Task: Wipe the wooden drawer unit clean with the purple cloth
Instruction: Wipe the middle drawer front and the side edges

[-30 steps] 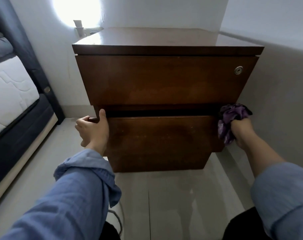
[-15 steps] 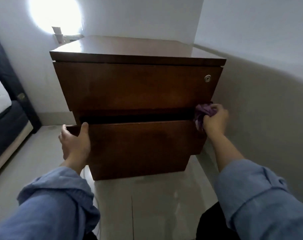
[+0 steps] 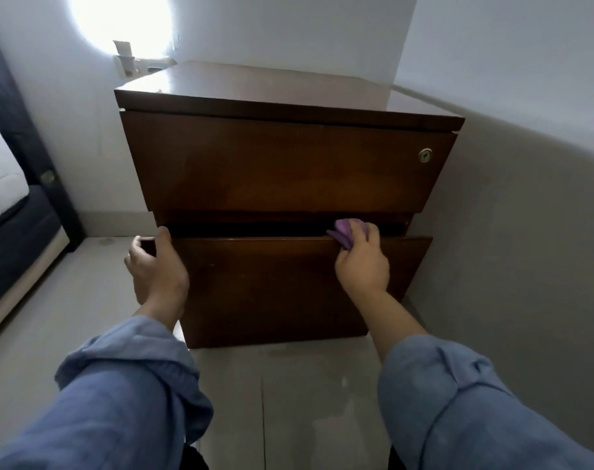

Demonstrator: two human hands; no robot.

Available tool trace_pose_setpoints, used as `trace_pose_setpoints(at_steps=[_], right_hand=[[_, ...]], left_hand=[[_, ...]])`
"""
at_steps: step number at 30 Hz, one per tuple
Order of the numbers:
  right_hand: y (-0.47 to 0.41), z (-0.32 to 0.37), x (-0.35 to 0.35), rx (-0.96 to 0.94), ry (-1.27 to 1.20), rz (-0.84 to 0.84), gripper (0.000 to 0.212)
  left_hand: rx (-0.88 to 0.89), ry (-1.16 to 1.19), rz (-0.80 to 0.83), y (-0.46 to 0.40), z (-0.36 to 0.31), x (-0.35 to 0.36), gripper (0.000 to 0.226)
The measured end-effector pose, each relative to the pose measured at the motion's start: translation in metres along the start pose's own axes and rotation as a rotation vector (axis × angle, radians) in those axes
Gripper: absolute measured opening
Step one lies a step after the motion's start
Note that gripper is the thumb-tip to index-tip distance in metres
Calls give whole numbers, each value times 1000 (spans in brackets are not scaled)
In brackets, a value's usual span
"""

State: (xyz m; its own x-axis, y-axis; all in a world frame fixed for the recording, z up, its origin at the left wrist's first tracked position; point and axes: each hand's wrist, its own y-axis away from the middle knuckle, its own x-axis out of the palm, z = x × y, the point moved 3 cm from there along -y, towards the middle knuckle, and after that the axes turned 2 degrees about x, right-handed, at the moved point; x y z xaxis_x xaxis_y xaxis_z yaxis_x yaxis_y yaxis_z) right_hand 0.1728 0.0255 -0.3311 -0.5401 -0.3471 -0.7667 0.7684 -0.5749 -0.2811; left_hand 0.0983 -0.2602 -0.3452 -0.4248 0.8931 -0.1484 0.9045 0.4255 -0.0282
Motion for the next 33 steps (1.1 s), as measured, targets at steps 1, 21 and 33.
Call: trace_pose_setpoints(at_steps=[1, 21, 33], right_hand=[[6, 10, 6, -4, 6, 22, 54], [29, 95, 52, -24, 42, 87, 60], [76, 185, 114, -638, -7, 284, 63]], left_hand=[[-7, 9, 8, 0, 0, -1, 59], [-201, 351, 349, -69, 71, 16, 115], [-163, 388, 523, -17, -7, -36, 61]])
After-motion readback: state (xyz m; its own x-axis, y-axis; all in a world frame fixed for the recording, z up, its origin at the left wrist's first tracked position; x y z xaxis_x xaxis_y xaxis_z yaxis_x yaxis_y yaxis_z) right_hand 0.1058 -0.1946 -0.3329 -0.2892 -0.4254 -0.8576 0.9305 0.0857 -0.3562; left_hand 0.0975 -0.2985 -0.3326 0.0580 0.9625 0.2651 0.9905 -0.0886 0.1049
